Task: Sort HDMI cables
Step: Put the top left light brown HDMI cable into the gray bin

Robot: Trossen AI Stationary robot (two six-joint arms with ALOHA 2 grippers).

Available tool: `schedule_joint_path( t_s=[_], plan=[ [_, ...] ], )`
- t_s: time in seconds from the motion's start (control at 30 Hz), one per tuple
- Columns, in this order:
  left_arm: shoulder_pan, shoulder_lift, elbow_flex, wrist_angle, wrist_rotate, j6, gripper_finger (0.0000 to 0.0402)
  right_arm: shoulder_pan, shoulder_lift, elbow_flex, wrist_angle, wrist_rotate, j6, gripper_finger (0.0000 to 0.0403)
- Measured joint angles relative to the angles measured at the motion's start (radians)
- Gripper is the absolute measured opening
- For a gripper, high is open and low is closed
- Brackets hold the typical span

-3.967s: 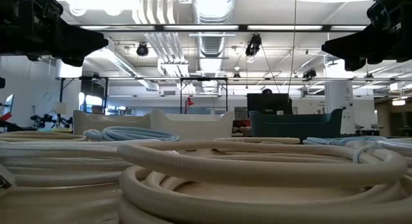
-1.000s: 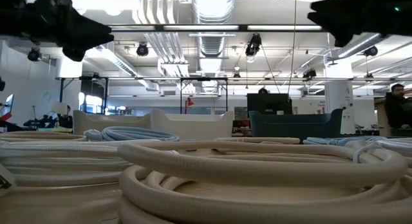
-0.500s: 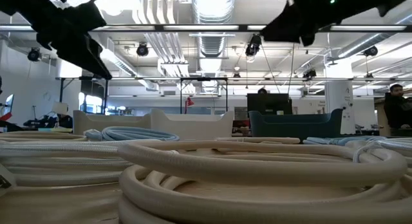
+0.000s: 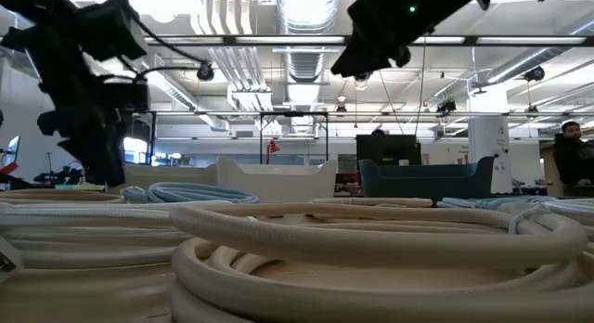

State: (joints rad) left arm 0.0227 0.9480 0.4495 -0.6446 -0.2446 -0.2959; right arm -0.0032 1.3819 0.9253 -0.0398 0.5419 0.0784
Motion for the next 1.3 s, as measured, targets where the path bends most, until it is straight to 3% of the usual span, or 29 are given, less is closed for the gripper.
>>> schedule_joint_path(
  t_s=[0.53, 0.63, 0.87, 1.17, 1.3],
  plan=[
    [0.000, 0.179, -0.066, 0.083, -0.017, -0.062, 0.0211, -0.002, 0.228, 0.254, -0.229, 0.001, -0.053, 0.0176],
    [0.000, 0.187, -0.069, 0.095, -0.006, -0.066, 0.0173, -0.002, 0.263, 0.290, -0.272, 0.001, -0.053, 0.0176],
    [-0.001, 0.165, -0.036, 0.092, 0.014, -0.080, 0.0028, -0.002, 0.299, 0.325, -0.313, 0.002, -0.056, 0.0178],
    [-0.005, 0.136, 0.116, -0.069, -0.088, -0.073, 0.0033, -0.002, 0.293, 0.324, -0.324, 0.003, -0.052, 0.0178],
    [-0.014, 0.136, 0.239, -0.195, -0.294, -0.064, 0.0029, -0.002, 0.291, 0.320, -0.324, 0.003, -0.034, 0.0178]
  ],
)
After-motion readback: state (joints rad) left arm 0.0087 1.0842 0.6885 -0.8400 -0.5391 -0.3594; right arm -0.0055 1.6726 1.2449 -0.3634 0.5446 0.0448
